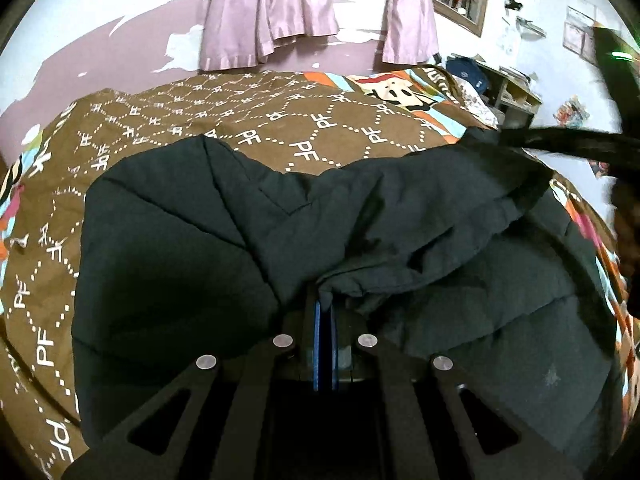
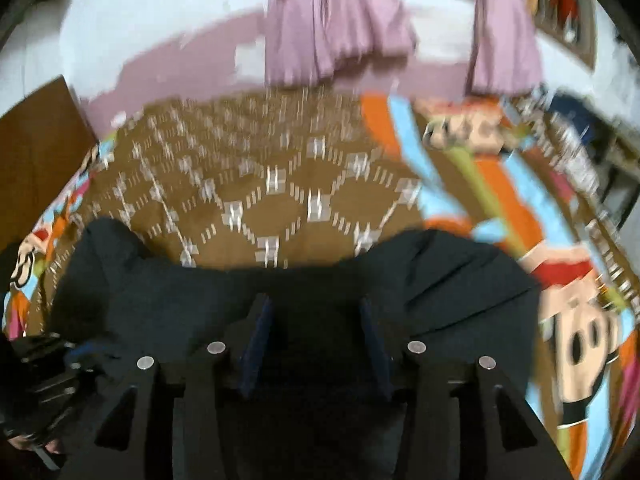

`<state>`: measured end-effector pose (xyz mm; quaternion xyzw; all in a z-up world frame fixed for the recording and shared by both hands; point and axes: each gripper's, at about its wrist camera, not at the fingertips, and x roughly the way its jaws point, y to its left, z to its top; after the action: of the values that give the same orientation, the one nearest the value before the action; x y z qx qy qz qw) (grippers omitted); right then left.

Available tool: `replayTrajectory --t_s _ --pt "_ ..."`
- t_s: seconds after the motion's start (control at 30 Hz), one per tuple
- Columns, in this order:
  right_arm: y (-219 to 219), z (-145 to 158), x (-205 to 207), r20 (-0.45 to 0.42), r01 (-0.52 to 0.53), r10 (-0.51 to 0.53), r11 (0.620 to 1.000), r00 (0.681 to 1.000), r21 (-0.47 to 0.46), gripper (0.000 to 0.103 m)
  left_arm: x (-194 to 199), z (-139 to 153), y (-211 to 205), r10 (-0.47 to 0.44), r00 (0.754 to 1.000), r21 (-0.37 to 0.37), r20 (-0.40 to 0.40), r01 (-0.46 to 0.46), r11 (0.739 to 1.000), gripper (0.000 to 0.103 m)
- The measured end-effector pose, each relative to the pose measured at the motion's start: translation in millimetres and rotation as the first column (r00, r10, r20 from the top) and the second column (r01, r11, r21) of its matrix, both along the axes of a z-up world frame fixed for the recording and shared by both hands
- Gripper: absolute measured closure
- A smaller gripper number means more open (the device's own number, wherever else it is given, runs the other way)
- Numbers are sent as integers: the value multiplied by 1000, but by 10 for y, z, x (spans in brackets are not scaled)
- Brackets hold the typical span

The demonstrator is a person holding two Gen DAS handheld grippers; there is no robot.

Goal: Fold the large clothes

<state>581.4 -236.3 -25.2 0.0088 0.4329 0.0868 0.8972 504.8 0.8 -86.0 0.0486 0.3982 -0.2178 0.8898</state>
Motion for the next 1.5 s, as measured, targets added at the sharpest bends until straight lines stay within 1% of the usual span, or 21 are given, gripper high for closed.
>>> replayTrajectory --t_s 0.03,0.1,0.2,0.27,0.37,0.43,0.47,0.5,0.57,0.63,0.7,0.77,0.8,0.9,0.93,1.0,1.1,1.23,1.33,1.47,1.5 --pt "-26 -115 46 -17 8 -8 1000 1000 15 58 -17 6 7 -17 1000 1 7 17 1000 101" --pt "-92 -254 42 -13 4 -3 999 1000 49 58 -70 50 42 -72 997 -28 36 73 997 100" --pt "-218 -371 -45 -4 -15 16 995 1000 101 58 -107 165 172 -90 995 -120 42 94 988 99" --pt "-283 -400 -71 -8 -16 17 990 1000 137 58 -153 300 243 -109 992 -176 68 119 977 96" --pt "-262 -400 -100 3 -20 20 991 1000 134 58 -239 528 325 -112 984 -256 140 145 956 94" --pt "-235 -399 -142 21 -29 27 991 999 128 58 -231 648 350 -104 981 -315 165 152 937 88" --pt "-229 -397 -156 29 -38 34 991 999 132 57 -182 675 316 -94 982 -316 162 142 938 82" --pt "-237 -397 -191 42 -54 48 987 998 149 57 -124 691 272 -93 984 -307 150 136 942 81" --pt "-263 -390 -237 52 -81 73 980 996 184 57 37 634 150 -110 990 -284 92 132 950 81" --pt "-292 -383 -275 53 -107 98 971 994 213 57 247 465 8 -121 993 -245 -4 116 963 81" --pt "-293 -391 -279 42 -130 124 967 991 219 57 442 239 -120 -121 985 -181 -119 98 979 81" --pt "-227 -421 -233 15 -144 144 972 990 186 57 537 70 -187 -107 980 -116 -170 88 989 81" --pt "-176 -443 -200 -2 -148 151 976 989 159 57 558 20 -216 -106 980 -92 -168 91 992 81" --pt "62 -568 -48 -56 -171 172 985 984 18 57 616 -54 -302 -99 982 -19 -158 97 995 80" --pt "100 -618 -10 -65 -175 174 985 983 -6 57 629 -99 -324 -90 984 0 -154 91 996 80" --pt "110 -706 59 -77 -168 166 986 983 -14 57 633 -233 -334 -66 987 13 -144 69 998 80" --pt "80 -684 -45 -23 -159 158 987 987 -5 56 605 -327 -336 -50 992 23 -120 53 998 80" --pt "99 -525 -141 -3 -179 179 984 984 10 44 541 -350 -289 -57 995 2 -87 57 998 80" --pt "204 -460 -142 -6 -212 212 977 977 -3 43 532 -349 -278 -58 995 -2 -78 58 998 80" --pt "262 -594 -57 -41 -218 217 976 975 -25 41 503 -336 -252 -62 995 -22 -83 60 998 81" --pt "300 -640 -43 -54 -224 221 973 974 -52 41 502 -337 -248 -63 994 -26 -86 61 998 81"
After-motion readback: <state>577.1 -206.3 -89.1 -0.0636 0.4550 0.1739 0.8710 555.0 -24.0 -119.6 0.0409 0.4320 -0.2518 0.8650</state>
